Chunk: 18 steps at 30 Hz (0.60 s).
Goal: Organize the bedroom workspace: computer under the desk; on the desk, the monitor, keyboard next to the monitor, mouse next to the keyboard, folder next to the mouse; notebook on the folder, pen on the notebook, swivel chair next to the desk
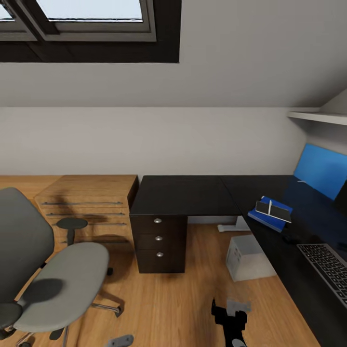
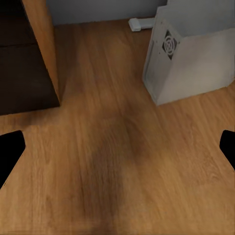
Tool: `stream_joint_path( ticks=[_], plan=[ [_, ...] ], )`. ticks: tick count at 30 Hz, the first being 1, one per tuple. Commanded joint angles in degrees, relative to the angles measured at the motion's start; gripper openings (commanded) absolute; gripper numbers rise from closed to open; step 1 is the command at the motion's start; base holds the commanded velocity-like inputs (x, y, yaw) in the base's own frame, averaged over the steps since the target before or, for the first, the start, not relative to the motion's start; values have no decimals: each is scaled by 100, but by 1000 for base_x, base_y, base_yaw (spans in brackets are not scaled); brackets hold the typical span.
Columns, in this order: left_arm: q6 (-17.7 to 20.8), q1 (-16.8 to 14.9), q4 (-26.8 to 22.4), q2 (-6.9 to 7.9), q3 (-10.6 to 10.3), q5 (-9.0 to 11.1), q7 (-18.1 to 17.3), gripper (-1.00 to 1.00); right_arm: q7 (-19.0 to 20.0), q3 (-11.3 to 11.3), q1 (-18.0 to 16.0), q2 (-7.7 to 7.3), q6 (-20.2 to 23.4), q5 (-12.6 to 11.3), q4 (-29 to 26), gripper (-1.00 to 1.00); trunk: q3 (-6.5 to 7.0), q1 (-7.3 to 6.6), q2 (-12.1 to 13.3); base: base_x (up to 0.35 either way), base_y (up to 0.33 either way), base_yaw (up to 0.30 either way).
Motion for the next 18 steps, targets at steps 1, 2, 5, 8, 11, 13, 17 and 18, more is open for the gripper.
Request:
stream_joint_path(
  ticks=[1,2,5,8,11,13,17,18],
  plan=[
    [-125,-8,204,7,-34,17,14,100,-23,-38,-5,-1,-310,77,240,100,4,0,-4,0,0,127],
    [-274,-8,412,9,-37,19,-40,100,-24,-41,-4,-12,-511,84,404,100,12,0,-4,0,0,130],
    [-559,-8,780,13,-37,25,-275,100,-16,-44,14,-63,-731,87,583,100,38,0,-4,0,0,133],
    [-1047,-8,1384,10,-38,33,-885,100,38,-46,162,-262,-843,78,674,100,64,0,-4,0,0,146],
    [-1957,-15,2210,10,24,32,-1937,100,79,-46,288,-384,-890,72,708,100,88,0,-4,0,0,163],
    [-2304,-16,2428,-17,75,32,-2290,100,87,-45,314,-393,-900,71,715,100,140,-44,76,0,0,175],
    [-2375,-17,2472,-25,90,40,-2355,100,89,-39,319,-378,-898,66,719,100,242,-132,237,0,0,182],
    [-2413,-17,2491,-28,131,48,-2359,100,89,-38,321,-355,-895,63,721,100,265,-154,277,0,0,234]
  ],
)
